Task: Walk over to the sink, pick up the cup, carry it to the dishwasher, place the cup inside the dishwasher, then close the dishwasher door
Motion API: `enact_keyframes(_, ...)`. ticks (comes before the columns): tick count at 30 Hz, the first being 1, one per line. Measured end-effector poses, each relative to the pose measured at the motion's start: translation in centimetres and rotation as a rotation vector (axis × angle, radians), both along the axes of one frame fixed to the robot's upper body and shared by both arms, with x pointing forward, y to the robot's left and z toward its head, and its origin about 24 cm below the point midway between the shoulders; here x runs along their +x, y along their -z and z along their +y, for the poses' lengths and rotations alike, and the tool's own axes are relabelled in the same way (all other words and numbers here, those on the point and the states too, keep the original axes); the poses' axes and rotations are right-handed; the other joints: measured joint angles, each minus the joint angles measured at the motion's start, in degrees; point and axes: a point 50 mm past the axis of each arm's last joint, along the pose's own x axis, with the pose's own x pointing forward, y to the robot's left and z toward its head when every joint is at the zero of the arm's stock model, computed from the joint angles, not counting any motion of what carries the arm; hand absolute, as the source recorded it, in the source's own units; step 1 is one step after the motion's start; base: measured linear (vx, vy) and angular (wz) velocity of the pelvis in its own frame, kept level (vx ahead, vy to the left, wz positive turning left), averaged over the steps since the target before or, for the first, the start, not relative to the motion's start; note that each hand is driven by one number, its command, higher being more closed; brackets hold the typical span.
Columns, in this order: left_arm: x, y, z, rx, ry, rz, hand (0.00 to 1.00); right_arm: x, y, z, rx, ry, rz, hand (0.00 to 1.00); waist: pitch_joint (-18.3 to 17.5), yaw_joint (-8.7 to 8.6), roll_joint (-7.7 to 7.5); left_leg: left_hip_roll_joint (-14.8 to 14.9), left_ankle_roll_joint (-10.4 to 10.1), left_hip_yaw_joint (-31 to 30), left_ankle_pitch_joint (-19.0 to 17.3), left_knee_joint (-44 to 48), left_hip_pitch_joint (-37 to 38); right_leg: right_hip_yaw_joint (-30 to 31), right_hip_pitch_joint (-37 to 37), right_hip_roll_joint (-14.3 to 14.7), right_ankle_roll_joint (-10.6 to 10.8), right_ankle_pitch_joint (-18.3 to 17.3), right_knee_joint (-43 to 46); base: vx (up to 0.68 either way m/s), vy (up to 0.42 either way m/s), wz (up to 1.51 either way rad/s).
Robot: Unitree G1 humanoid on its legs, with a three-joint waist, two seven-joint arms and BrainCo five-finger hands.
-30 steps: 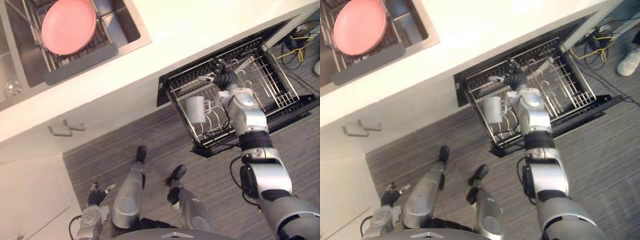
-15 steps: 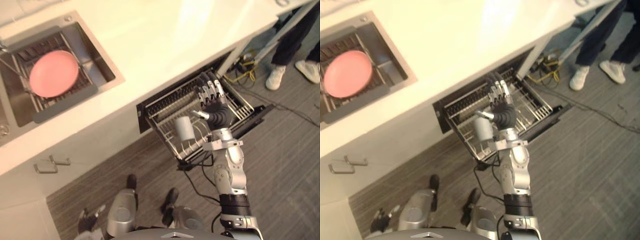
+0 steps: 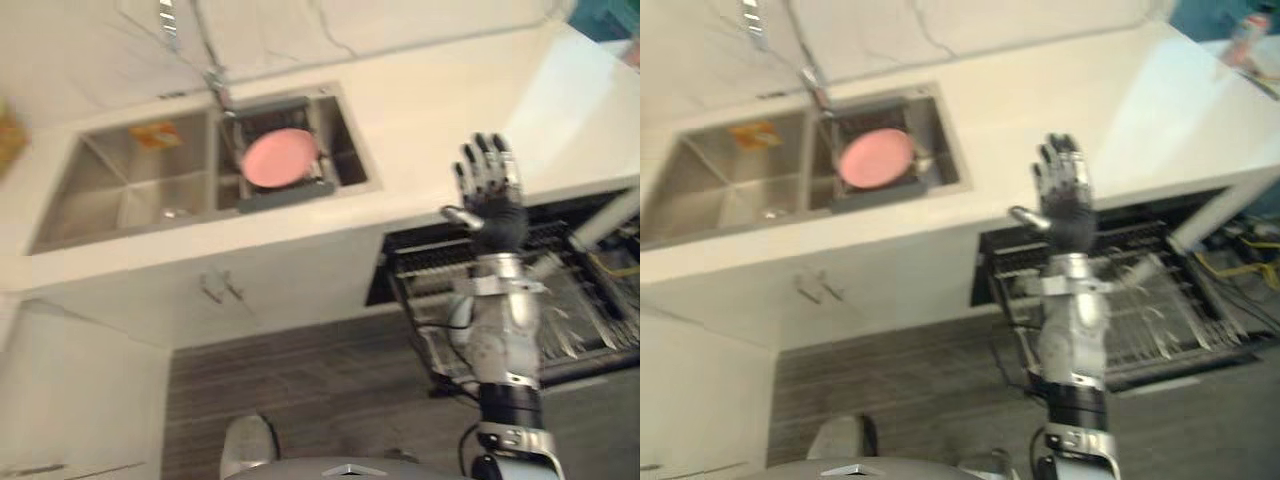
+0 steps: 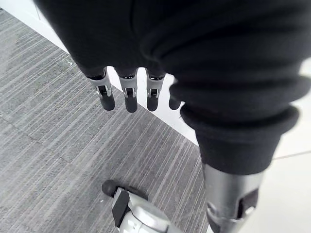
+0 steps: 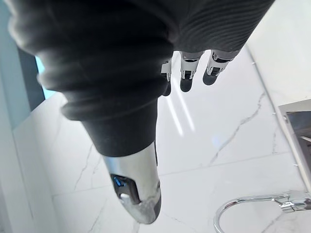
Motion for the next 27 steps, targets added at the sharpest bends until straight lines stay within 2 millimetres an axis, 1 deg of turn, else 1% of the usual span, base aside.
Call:
enact_keyframes(1,0.4,0.0,0.0,0.01,0.038,-0.009,0.0,-0.1,-0.1,-0.5,0.013,0.031,-0.004,0.0,-0.6,-0.09,0.46,-2.1,-2.8,0.8,-1.7,-4.5,1.8,-0.9,0.0,-1.6,1.2,1.4,0.5,-0.03,0.464,0.64)
enact_keyframes(2,1.2,0.0,0.4,0.03,0.061,-0.025,0.0,-0.2,0.1,-0.5,0.045,0.046,-0.004,0.0,-1.1,-0.19,0.08,-4.3,-4.0,0.3,-2.0,-7.4,2.6,-1.0,-0.2,-3.0,1.8,2.4,0.6,-0.07,0.568,0.66)
enact_keyframes(3,2.6,-0.2,1.4,0.067,0.097,-0.059,0.0,-0.2,0.8,-0.1,0.091,0.054,0.02,0.0,-1.5,0.26,-2.55,-7.8,-2.1,0.2,-0.3,-10.6,2.8,-0.4,-1.0,-5.8,1.0,3.5,0.7,-0.1,0.538,0.65)
enact_keyframes(4,3.6,-0.4,2.8,0.117,0.153,-0.076,0.0,-0.3,1.5,0.7,0.129,0.045,0.041,0.0,-2.0,0.53,-5.02,-10.7,-0.6,-1.0,0.7,-13.3,2.8,2.0,-2.7,-8.8,-1.6,3.2,3.6,-0.11,0.42,0.49)
enact_keyframes(5,3.9,-0.5,3.0,0.124,0.165,-0.08,0.0,-0.3,1.5,0.8,0.134,0.046,0.043,0.0,-2.0,0.48,-5.25,-11.2,-0.3,-1.6,0.9,-13.7,2.7,3.1,-3.3,-9.3,-2.8,2.9,4.7,-0.1,0.358,0.67)
enact_keyframes(6,5.5,-0.5,3.6,0.145,0.194,-0.106,0.0,-0.9,1.5,0.8,0.143,0.062,0.037,0.0,-2.0,-0.14,-5.56,-12.4,1.0,-4.1,0.9,-14.9,2.5,10.1,-5.3,-10.5,-8.3,2.2,9.8,-0.07,0.241,0.76)
enact_keyframes(7,6.3,-0.6,3.9,0.158,0.212,-0.122,0.0,-1.3,1.5,0.7,0.15,0.078,0.036,0.0,-2.0,-0.95,-5.52,-12.7,1.5,-6.0,1.2,-15.1,2.3,15.1,-6.1,-10.0,-9.5,1.3,12.3,-0.08,0.217,1.58)
enact_keyframes(8,8.1,-1.0,4.6,0.19,0.283,-0.154,0.0,-2.4,1.5,0.6,0.157,0.12,0.034,0.0,-2.1,-3.04,-5.66,-13.1,2.9,-10.6,2.0,-16.5,2.2,26.5,-6.9,-4.9,-7.1,-5.2,15.7,-0.04,0.095,1.47)
enact_keyframes(9,8.6,-1.0,4.7,0.197,0.313,-0.163,0.0,-2.8,1.4,0.6,0.158,0.13,0.03,0.0,-2.1,-3.54,-5.63,-13.3,2.9,-11.8,2.4,-17.0,2.4,29.6,-7.0,-2.5,-6.3,-7.4,15.6,-0.02,0.055,1.44)
enact_keyframes(10,9.0,-1.1,4.8,0.205,0.35,-0.17,0.0,-3.2,1.1,0.5,0.16,0.143,0.019,0.0,-2.4,-3.77,-6.21,-13.4,2.7,-12.5,3.5,-18.3,3.1,32.5,-7.2,0.6,-5.3,-9.9,14.8,0.0,0.002,0.65)
enact_keyframes(11,9.1,-1.1,4.7,0.204,0.394,-0.161,0.0,-3.5,0.7,0.5,0.165,0.152,0.004,0.0,-3.1,-3.46,-7.7,-14.3,2.5,-12.3,4.3,-19.8,4.3,33.0,-7.3,3.2,-4.8,-10.5,11.9,0.01,-0.023,0.29)
enact_keyframes(12,8.8,-1.1,5.0,0.206,0.403,-0.153,0.0,-3.7,0.5,0.5,0.159,0.155,-0.012,0.0,-3.8,-2.95,-8.29,-14.9,2.4,-11.7,4.8,-20.8,5.0,31.9,-6.5,4.0,-4.8,-10.9,8.8,0.0,0.0,0.0)
enact_keyframes(13,8.8,-1.1,5.0,0.205,0.412,-0.152,0.0,-3.8,0.4,0.5,0.158,0.155,-0.021,0.0,-4.1,-2.97,-8.31,-15.0,2.1,-11.4,5.1,-21.1,5.0,32.6,-6.3,4.2,-4.3,-10.5,7.4,0.06,-0.026,-0.21)
enact_keyframes(14,8.9,-1.1,4.9,0.204,0.434,-0.155,0.0,-3.9,0.2,0.5,0.158,0.156,-0.035,0.0,-4.5,-3.1,-8.71,-15.1,2.2,-10.6,6.0,-21.8,4.8,33.9,-6.1,5.0,-3.4,-9.9,5.0,0.07,-0.01,-0.27)
enact_keyframes(15,9.1,-1.1,4.9,0.207,0.435,-0.16,0.0,-3.9,0.2,0.4,0.159,0.158,-0.034,0.0,-4.3,-3.18,-8.56,-15.0,2.1,-10.1,6.5,-21.8,4.6,34.4,-5.9,5.1,-2.6,-8.9,3.6,0.06,-0.014,-0.27)
enact_keyframes(16,9.1,-1.1,4.8,0.203,0.432,-0.162,0.0,-4.0,0.3,0.3,0.16,0.164,-0.03,0.0,-4.0,-3.24,-8.17,-14.9,2.0,-9.9,6.6,-21.8,4.6,34.6,-5.9,5.3,-2.6,-8.6,3.3,0.01,-0.028,-0.21)
enact_keyframes(17,9.1,-1.1,4.5,0.193,0.436,-0.168,0.0,-4.3,0.5,-0.3,0.165,0.189,-0.024,0.0,-3.5,-3.53,-7.41,-14.7,2.0,-9.5,6.6,-21.9,5.2,35.1,-5.2,5.6,-2.4,-8.1,2.8,0.0,-0.024,-0.14)
enact_keyframes(18,9.1,-1.0,4.3,0.184,0.451,-0.171,0.0,-4.5,0.6,-0.7,0.173,0.211,-0.021,0.0,-3.5,-3.61,-6.96,-14.6,1.9,-9.3,6.5,-22.1,5.7,35.5,-4.6,5.8,-2.4,-7.9,2.4,-0.01,-0.026,-0.12)
enact_keyframes(20,9.2,-1.1,4.2,0.183,0.468,-0.181,0.0,-4.7,0.5,-1.2,0.174,0.233,-0.031,0.0,-3.6,-3.73,-6.8,-14.3,1.7,-9.3,6.5,-22.3,6.5,35.5,-3.6,6.2,-2.3,-7.8,1.8,-0.02,-0.023,-0.06)
enact_keyframes(24,9.2,-1.1,4.2,0.181,0.485,-0.2,0.0,-4.6,0.6,-1.1,0.184,0.244,-0.032,0.0,-3.6,-3.67,-6.86,-13.8,1.3,-9.1,6.8,-22.4,7.0,35.6,-3.1,6.9,-2.4,-7.8,1.4,-0.07,-0.029,-0.01)
enact_keyframes(25,8.9,-1.3,3.8,0.204,0.436,-0.234,0.0,-4.1,3.9,-1.9,0.209,0.272,0.145,0.0,-4.1,-2.74,-5.74,-14.1,1.2,-8.8,6.6,-22.3,6.6,37.1,-2.7,7.5,-2.9,-7.0,-0.7,-0.03,-0.001,0.01)
enact_keyframes(27,8.9,-1.3,3.8,0.204,0.436,-0.235,0.0,-4.1,3.9,-1.9,0.209,0.272,0.145,0.0,-4.1,-2.67,-5.74,-14.1,1.1,-8.8,6.5,-22.3,6.6,37.1,-2.7,7.5,-2.6,-6.8,-0.7,0.0,0.0,0.0)
